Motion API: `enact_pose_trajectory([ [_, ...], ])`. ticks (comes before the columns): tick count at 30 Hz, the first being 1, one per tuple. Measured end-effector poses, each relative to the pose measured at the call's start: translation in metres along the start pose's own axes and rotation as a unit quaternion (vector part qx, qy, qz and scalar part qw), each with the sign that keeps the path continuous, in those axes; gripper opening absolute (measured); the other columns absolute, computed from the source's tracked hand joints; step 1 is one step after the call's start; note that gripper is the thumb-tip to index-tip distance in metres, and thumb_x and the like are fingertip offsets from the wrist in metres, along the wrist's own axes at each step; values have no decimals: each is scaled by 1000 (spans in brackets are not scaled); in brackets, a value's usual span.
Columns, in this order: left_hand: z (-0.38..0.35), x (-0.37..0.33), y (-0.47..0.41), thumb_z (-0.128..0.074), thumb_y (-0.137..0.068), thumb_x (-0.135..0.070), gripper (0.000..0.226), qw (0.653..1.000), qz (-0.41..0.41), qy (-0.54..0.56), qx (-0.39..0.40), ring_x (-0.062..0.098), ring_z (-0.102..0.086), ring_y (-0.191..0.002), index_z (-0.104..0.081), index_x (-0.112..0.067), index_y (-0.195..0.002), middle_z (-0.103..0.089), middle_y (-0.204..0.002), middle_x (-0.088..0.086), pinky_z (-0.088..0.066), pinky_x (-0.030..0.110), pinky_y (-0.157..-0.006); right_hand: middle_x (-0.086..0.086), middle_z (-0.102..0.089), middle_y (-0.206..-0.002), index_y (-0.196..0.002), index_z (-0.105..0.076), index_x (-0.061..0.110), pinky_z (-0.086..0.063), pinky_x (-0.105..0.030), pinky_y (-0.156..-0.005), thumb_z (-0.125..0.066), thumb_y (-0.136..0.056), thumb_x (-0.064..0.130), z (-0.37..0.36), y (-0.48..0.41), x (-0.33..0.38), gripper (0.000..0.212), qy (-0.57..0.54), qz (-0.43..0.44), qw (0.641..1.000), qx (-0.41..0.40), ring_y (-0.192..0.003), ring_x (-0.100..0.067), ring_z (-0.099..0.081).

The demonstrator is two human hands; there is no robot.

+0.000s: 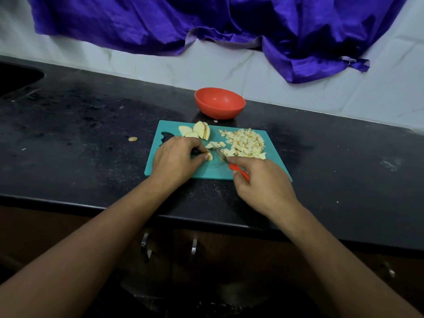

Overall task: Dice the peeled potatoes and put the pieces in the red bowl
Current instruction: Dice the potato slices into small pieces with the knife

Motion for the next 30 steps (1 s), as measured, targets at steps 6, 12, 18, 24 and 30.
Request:
enact_pose_trajectory([
  [6,1,-1,1,-78,-86,-44,15,1000,-4,12,-7,10,-64,-101,-75,-36,-99,-72,-102,-13,-57,42,-84,7,-67,-102,-146,-50,44,-37,-32,-64,-47,-102,35,6,-6,3,46,67,44,996,43,-84,-15,-56],
  [12,3,-4,-3,-76,-88,-46,17,1000,-8,-3,5,9,-64,-102,-76,-37,-103,-73,-103,-15,-56,38,-83,6,-65,-102,-149,-46,45,-41,-32,-68,-46,-103,34,12,-11,2,48,107,81,989,66,-90,-16,-58],
  [18,3,-7,-3,-75,-89,-47,16,1000,-8,-22,4,10,-65,-100,-76,-39,-102,-73,-102,-16,-56,37,-79,3,-68,-120,-147,-46,50,-40,-31,-72,-48,-103,36,25,-14,-14,46,121,108,983,92,-96,-15,-55],
  [24,3,-3,-2,-76,-87,-47,12,1000,-8,11,6,7,-65,-99,-76,-40,-97,-73,-98,-18,-57,37,-80,20,-42,-73,-144,-51,49,-31,-26,-58,-51,-102,38,18,-10,-29,44,72,84,990,83,-62,-3,-36],
  [30,3,-4,-2,-77,-88,-45,15,1000,-9,14,8,6,-65,-100,-76,-39,-101,-74,-101,-17,-58,38,-80,11,-59,-73,-136,-58,51,-34,-29,-52,-55,-98,36,27,-12,-34,41,1,51,998,48,-56,-9,-53],
])
Point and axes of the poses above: each hand's wrist, its own y-axis away from the middle knuckle, its own z-axis out of the back of the hand, x = y × z, the point moved 2 cm from there along -y, towards the middle knuckle
